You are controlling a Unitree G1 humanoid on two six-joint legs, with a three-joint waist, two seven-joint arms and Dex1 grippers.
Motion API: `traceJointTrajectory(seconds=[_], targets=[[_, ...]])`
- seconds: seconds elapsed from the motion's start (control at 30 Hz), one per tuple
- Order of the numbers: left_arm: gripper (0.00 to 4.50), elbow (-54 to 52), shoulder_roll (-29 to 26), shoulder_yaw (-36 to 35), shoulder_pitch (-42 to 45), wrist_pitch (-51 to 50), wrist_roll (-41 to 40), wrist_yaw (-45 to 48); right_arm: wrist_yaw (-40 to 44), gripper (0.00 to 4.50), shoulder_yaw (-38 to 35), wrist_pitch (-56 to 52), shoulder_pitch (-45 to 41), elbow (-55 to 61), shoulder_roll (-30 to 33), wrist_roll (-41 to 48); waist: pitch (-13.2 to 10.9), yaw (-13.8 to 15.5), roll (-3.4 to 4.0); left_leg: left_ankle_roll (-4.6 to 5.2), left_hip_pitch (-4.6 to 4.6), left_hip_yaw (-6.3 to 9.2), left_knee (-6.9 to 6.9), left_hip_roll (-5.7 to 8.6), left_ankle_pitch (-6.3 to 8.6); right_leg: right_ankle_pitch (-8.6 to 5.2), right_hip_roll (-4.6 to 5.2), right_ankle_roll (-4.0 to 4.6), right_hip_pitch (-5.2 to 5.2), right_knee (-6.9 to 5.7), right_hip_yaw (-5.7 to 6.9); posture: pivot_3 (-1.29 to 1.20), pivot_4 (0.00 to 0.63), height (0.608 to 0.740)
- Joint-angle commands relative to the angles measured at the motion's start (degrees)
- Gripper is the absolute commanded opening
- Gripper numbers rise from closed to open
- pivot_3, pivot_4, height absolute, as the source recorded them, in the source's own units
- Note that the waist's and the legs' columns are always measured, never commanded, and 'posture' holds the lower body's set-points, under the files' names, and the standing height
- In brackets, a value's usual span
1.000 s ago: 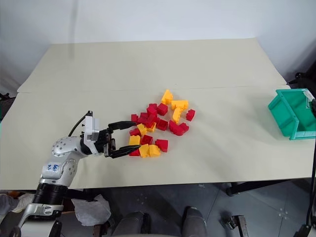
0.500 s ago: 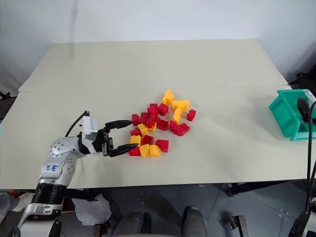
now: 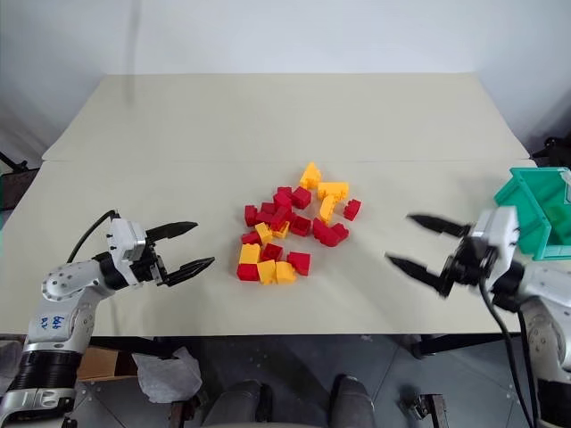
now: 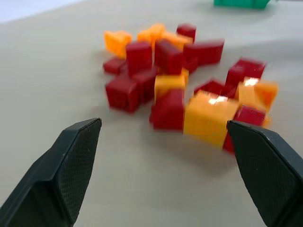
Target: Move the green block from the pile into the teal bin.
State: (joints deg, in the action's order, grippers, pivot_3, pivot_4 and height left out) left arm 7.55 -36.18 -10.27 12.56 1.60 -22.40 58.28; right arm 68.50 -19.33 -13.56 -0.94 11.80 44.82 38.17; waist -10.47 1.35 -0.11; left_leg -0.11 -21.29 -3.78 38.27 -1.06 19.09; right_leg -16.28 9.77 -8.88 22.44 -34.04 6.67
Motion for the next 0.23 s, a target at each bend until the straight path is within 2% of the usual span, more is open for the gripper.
traceJointTrajectory(seconds=[0.03,0.23], targets=[[4.5,-0.51,-1.67,-2.58,-1.49,2.7,0.54,-0.17,2.64,4.46,0.25,4.2,2.31,0.47,-1.47,-0.86,0.01,0.03,-0.04,0.0,0.01,0.0,0.01,0.0,0.0,0.0,0.0,0.0,-0.01,-0.01,0.01,0.0,0.15,0.74],[4.5,-2.95,-1.25,-4.36,-2.76,3.55,-0.27,-2.07,2.34,4.46,-0.22,11.58,2.05,-5.78,-3.91,-4.95,0.02,-0.01,-0.04,0.01,0.03,-0.06,0.17,-0.01,0.01,0.03,0.0,0.06,-0.05,-0.03,-0.05,0.0,0.15,0.74]])
